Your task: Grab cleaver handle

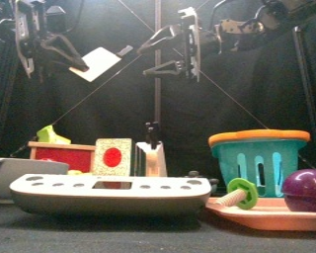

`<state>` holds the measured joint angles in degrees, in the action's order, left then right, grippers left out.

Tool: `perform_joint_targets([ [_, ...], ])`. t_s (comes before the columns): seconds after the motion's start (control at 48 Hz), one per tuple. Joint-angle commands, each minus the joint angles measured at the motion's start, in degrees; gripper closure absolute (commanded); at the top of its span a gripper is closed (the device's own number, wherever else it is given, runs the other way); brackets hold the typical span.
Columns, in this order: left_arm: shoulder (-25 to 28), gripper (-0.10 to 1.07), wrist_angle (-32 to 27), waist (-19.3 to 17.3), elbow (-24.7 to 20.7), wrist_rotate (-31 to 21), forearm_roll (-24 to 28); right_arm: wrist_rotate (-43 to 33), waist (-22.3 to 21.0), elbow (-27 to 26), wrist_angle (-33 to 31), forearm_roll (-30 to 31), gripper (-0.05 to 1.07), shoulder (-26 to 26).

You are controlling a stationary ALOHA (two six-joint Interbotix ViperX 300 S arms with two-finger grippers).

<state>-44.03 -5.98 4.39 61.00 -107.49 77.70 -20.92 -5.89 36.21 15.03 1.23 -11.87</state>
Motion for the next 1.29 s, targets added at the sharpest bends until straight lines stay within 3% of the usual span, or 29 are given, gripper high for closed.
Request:
perform_joint_targets([
  [0.0,-0.4,0.56,7.5,-2.5,-0.4,0.1,-1.8,0.1,0.3,-0.3,-1.1,1.8,0.13,-3.0],
  [0.312,2.2,0.56,31.5,-11.0,0.7,-0.1,-17.7,0.0,0.1,-4.8,-12.4,11.8,0.13,-2.4],
  [0.438,4.6,0.56,36.1,-11.8,1.7,-0.7,-24.3,-0.1,0.3,-7.1,-18.2,16.0,0.13,-2.2],
  [0.688,11.1,0.56,42.0,-11.6,2.9,-4.0,-37.3,-0.4,0.6,-11.0,-25.8,27.3,0.12,-1.9],
  [0.833,11.5,0.56,45.8,-11.6,2.8,-4.5,-40.3,-0.7,1.7,-11.5,-28.2,35.0,0.12,-0.8],
  [1.271,11.6,0.56,45.9,-11.3,4.4,-4.5,-51.9,-1.0,7.1,-19.1,-39.0,54.1,0.12,4.1],
])
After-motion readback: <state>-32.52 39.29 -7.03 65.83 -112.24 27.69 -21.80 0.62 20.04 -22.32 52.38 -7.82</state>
